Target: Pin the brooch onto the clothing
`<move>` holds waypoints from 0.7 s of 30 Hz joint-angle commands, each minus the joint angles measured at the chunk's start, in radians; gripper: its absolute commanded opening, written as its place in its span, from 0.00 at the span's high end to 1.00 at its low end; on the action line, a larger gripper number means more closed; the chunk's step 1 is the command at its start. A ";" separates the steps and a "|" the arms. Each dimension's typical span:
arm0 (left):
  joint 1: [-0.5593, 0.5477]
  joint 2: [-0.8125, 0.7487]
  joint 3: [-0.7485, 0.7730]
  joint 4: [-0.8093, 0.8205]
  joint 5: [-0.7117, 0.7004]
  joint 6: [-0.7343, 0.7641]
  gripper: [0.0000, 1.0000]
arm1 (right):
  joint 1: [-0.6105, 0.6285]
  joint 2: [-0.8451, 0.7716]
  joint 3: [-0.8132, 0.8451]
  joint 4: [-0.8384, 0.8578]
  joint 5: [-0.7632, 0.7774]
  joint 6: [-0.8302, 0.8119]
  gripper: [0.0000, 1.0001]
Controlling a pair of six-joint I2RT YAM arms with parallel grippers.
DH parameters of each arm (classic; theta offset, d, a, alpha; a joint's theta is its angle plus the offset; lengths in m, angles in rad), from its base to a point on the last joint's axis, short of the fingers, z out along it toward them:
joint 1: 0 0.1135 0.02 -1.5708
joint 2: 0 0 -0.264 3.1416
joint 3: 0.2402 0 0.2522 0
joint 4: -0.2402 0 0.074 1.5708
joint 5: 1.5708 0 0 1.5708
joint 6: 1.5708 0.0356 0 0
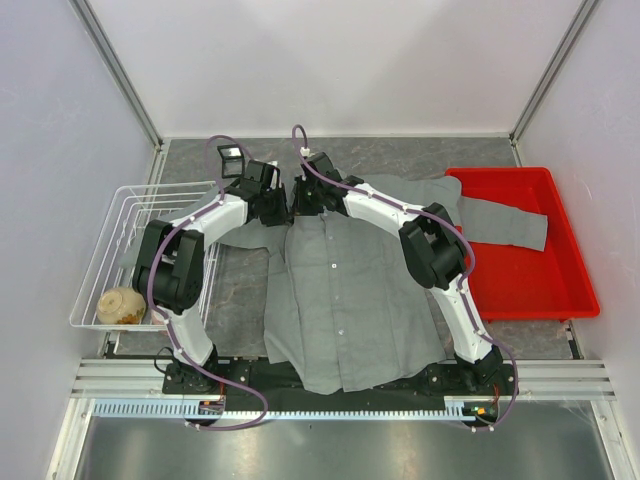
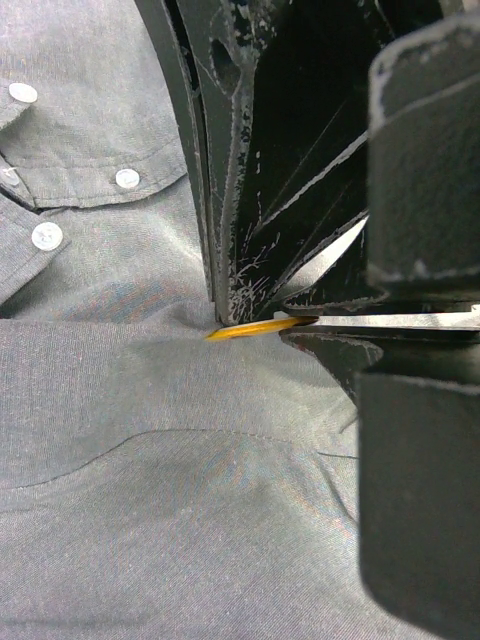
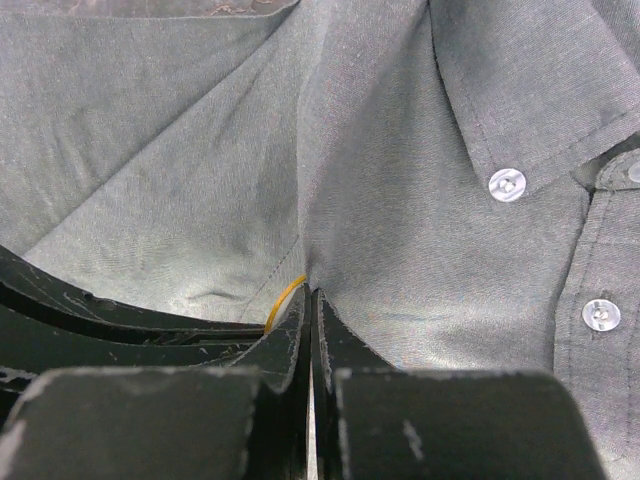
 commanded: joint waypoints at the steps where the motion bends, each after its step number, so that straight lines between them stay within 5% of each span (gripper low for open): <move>1: -0.018 -0.017 0.038 0.035 0.041 -0.003 0.98 | 0.011 -0.039 -0.006 0.023 -0.007 0.028 1.00; 21: -0.020 -0.105 -0.054 0.182 0.173 -0.045 0.98 | 0.013 -0.038 -0.020 0.025 0.001 0.022 1.00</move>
